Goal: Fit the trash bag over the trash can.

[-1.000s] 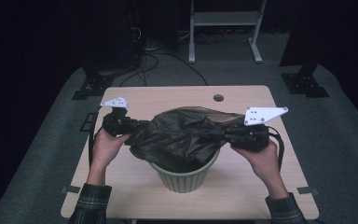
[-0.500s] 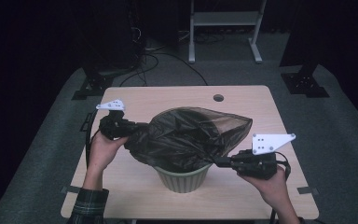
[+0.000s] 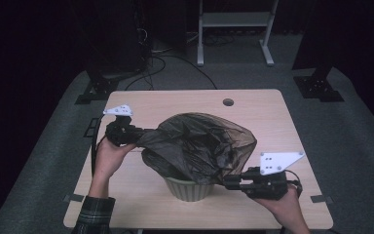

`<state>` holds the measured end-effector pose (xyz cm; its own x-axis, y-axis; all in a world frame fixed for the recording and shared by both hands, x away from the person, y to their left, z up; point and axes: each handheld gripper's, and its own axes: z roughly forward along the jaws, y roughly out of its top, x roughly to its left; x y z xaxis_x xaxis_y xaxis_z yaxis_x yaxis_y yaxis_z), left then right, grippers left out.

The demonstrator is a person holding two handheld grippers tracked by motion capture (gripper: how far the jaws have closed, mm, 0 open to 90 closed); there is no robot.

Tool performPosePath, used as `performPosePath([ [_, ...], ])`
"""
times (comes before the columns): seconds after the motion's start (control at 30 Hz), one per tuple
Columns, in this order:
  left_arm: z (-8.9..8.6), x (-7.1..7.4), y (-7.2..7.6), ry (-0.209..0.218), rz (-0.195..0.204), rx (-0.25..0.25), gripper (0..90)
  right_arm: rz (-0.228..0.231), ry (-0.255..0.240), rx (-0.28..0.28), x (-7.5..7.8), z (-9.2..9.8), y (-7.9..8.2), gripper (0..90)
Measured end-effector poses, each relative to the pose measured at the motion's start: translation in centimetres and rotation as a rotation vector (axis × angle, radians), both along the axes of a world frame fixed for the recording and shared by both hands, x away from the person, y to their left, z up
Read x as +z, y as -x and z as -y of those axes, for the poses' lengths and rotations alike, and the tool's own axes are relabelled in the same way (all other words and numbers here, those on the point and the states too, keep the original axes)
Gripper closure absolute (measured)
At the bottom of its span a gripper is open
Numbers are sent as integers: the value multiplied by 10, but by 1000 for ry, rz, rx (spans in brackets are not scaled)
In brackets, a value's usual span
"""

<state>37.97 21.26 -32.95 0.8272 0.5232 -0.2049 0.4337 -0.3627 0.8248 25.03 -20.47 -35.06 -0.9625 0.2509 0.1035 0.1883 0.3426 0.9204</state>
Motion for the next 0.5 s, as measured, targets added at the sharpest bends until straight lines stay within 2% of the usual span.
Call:
performPosePath([
  [0.1,0,1,0,0,2,-2,900,40,-37,-20,21,9,-1,697],
  [0.2,-1,0,-1,-1,1,-2,900,78,-51,-67,38,16,-10,663],
  [0.33,-1,0,-2,-4,6,0,900,107,-78,-134,52,20,-32,623],
  [0.5,-2,2,-3,-9,10,2,900,100,-77,-209,59,18,-66,576],
])
